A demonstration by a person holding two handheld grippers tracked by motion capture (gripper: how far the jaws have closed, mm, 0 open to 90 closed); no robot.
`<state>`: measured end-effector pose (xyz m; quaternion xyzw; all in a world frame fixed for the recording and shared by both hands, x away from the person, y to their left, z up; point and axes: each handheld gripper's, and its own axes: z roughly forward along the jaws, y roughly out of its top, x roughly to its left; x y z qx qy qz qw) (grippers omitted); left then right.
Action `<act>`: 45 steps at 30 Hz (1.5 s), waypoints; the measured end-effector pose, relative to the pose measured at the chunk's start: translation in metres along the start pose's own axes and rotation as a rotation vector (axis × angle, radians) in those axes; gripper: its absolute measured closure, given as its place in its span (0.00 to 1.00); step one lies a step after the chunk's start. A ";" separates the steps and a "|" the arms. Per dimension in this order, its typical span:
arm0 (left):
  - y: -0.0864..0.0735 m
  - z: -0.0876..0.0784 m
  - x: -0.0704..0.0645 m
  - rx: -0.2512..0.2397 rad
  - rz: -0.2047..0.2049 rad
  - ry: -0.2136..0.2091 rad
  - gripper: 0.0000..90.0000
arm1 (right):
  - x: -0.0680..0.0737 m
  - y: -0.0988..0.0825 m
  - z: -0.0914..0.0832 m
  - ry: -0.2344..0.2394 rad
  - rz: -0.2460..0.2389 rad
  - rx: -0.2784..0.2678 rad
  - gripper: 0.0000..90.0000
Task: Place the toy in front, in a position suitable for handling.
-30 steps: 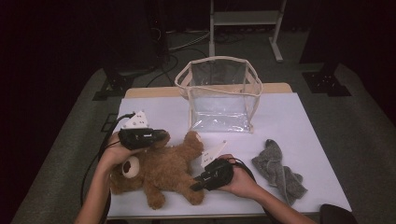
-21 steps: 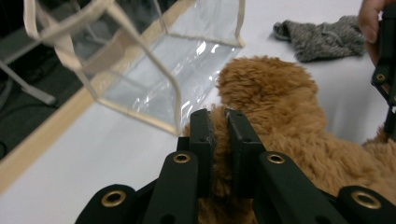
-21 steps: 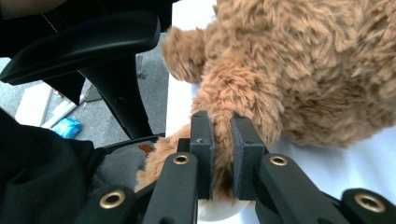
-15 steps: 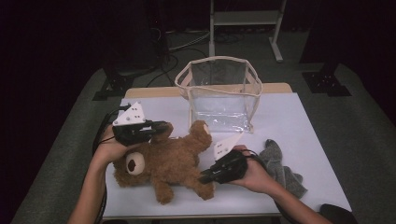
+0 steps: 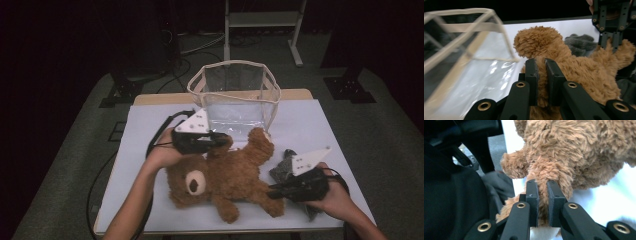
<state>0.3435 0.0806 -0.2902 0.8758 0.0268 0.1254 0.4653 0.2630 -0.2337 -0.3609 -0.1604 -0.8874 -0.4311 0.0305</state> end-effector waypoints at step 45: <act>-0.074 -0.035 -0.052 -0.080 -0.026 -0.038 0.27 | -0.063 -0.093 -0.061 -0.370 0.313 -0.111 0.81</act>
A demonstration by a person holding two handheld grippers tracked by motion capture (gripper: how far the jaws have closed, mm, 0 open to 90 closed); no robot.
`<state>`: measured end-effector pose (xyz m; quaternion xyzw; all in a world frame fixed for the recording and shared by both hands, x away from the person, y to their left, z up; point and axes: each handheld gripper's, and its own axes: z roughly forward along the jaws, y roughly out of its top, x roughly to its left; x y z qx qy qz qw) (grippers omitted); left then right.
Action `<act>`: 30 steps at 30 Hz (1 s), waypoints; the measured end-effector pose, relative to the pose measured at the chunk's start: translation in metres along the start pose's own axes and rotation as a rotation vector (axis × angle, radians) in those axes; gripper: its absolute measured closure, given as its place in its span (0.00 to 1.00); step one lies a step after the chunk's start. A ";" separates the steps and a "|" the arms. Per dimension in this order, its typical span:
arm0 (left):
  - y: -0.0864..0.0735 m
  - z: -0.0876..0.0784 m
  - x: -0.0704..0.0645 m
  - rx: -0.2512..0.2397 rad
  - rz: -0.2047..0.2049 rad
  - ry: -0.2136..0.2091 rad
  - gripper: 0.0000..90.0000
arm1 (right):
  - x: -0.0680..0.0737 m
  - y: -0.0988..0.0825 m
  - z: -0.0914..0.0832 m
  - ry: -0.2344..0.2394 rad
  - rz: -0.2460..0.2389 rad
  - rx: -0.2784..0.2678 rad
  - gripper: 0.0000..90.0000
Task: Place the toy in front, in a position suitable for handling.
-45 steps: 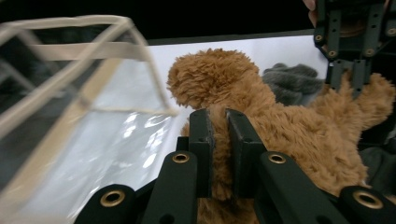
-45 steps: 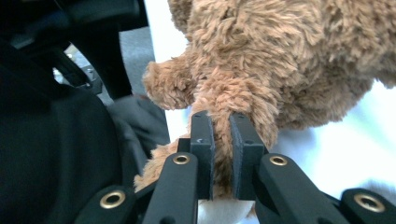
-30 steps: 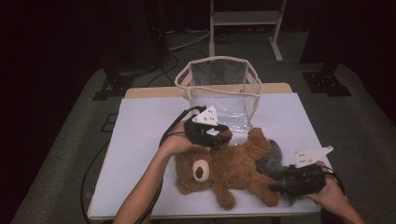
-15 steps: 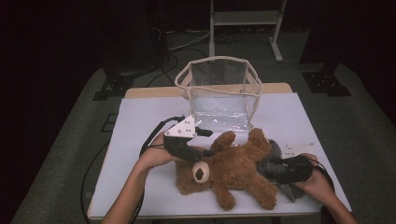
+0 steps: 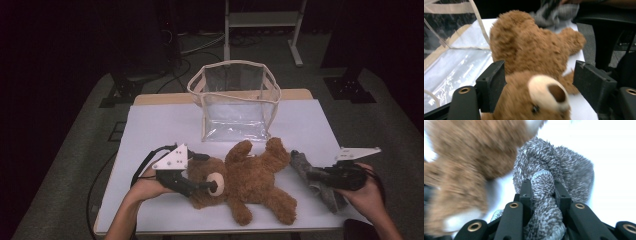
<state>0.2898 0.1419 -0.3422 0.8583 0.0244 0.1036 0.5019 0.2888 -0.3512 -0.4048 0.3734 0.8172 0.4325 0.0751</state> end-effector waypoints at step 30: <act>-0.049 0.043 0.025 0.040 -0.089 0.138 0.10 | 0.069 0.081 0.092 0.274 -0.231 -0.128 0.70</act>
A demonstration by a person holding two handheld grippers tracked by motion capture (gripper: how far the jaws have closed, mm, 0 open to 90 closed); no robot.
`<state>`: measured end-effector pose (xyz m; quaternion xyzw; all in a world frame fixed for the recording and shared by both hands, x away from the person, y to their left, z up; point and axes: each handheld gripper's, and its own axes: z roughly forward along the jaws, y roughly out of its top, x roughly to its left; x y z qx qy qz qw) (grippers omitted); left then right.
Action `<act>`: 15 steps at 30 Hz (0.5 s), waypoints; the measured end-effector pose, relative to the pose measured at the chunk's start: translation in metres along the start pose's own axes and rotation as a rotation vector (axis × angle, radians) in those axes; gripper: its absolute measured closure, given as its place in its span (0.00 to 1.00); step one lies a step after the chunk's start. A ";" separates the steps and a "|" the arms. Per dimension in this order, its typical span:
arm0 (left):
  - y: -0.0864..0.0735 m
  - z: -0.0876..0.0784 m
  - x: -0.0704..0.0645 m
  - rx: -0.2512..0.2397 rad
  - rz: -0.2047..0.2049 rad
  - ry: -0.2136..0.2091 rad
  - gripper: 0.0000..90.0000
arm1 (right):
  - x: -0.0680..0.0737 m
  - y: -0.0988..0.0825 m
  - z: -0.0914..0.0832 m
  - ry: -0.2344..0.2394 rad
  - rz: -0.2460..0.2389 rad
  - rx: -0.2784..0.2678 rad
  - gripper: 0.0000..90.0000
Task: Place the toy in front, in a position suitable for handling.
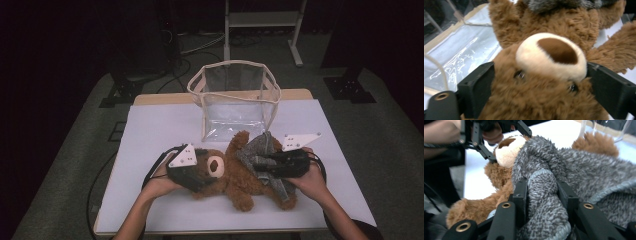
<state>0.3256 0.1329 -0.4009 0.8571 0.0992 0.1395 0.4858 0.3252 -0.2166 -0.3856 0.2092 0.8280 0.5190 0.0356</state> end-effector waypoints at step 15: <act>0.004 0.005 -0.004 -0.028 -0.015 -0.016 0.39 | 0.006 0.010 -0.011 -0.083 0.036 0.032 0.76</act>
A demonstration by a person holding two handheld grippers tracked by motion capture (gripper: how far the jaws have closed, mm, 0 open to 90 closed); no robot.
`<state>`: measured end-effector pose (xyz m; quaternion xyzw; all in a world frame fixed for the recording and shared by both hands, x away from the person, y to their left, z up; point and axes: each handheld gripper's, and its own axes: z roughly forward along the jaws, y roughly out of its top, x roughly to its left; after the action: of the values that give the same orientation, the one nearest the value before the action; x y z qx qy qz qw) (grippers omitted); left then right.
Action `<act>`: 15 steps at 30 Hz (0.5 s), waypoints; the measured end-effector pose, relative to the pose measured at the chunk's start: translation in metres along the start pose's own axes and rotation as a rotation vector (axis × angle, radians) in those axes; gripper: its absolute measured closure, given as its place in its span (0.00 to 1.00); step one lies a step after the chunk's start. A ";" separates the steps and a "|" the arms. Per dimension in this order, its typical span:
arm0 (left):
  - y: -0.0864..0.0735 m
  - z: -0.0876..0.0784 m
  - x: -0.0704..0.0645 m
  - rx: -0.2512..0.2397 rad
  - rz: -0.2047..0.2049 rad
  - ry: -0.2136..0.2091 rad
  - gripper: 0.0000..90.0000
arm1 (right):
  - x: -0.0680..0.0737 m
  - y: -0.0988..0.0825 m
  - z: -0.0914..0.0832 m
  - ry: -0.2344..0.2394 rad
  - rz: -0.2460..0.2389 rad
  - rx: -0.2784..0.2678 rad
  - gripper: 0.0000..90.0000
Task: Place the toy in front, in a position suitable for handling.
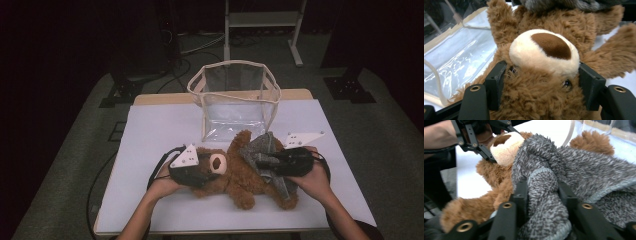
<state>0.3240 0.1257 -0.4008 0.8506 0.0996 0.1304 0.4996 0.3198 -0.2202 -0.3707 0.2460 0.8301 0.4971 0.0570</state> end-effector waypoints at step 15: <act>0.004 -0.004 -0.004 0.047 -0.019 0.020 0.34 | 0.033 0.017 0.023 0.049 -0.133 0.074 0.76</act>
<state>0.3192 0.1258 -0.3960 0.8598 0.1156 0.1318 0.4796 0.3044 -0.1799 -0.3625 0.1802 0.8635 0.4672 0.0605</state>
